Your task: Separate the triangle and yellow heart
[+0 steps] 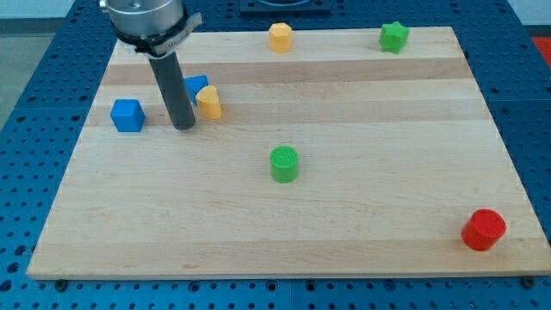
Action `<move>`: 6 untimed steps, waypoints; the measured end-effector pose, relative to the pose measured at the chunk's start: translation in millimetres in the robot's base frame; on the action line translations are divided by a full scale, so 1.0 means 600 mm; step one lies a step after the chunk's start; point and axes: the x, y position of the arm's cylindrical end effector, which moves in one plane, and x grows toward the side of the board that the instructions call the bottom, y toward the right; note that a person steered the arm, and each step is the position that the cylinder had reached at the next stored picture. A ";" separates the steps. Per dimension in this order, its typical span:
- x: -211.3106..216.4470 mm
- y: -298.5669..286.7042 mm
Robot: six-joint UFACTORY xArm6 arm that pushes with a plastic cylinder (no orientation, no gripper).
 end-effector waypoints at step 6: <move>-0.142 0.137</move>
